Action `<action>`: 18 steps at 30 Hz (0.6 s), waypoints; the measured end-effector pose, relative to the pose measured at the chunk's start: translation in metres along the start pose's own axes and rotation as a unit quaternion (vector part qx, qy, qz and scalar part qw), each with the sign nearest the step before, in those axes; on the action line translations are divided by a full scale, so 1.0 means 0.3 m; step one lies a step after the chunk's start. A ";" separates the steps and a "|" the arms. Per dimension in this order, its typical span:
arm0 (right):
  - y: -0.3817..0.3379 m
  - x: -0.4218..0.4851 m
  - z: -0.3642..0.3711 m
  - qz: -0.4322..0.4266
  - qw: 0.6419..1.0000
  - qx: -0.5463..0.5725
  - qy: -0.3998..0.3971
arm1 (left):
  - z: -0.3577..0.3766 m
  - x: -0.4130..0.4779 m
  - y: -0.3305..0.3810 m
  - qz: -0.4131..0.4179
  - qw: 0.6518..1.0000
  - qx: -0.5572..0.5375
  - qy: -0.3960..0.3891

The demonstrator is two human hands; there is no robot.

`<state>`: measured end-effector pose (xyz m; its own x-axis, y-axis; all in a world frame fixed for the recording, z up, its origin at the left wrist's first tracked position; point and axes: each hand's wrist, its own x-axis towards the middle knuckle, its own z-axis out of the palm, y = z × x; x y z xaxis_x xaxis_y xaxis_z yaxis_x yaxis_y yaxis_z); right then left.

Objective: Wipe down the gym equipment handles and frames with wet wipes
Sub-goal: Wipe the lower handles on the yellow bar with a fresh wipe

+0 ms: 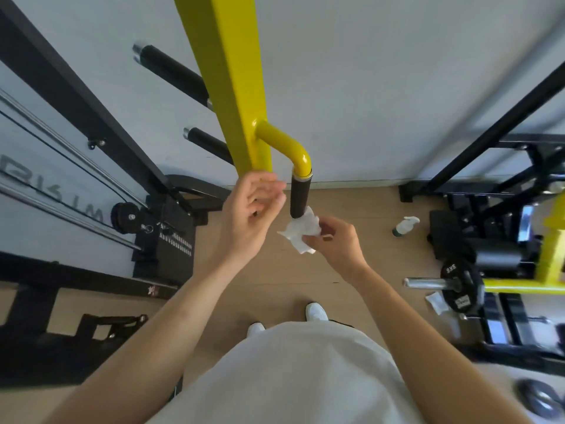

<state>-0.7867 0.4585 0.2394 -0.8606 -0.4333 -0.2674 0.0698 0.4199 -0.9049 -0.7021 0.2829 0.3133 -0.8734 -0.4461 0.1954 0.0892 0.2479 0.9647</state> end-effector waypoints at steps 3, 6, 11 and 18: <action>-0.053 -0.089 0.003 -0.018 0.996 0.084 0.001 | 0.002 -0.063 -0.078 -0.114 0.991 0.025 -0.071; -0.098 -0.141 0.032 -0.030 0.994 0.103 0.007 | 0.011 -0.085 -0.103 -0.154 0.977 0.010 -0.149; -0.136 -0.173 0.096 -0.067 0.996 0.023 0.053 | -0.009 -0.100 -0.114 -0.145 0.980 -0.014 -0.131; -0.204 -0.189 0.083 -0.078 0.996 0.050 0.015 | -0.047 -0.092 -0.148 -0.155 0.983 -0.013 -0.094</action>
<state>-0.7295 0.4376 0.3017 -0.8792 -0.4630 -0.1128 -0.0170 0.2672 -0.9635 -0.6750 0.2720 0.2676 -0.9331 -0.3302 -0.1426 -0.1854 0.1021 0.9773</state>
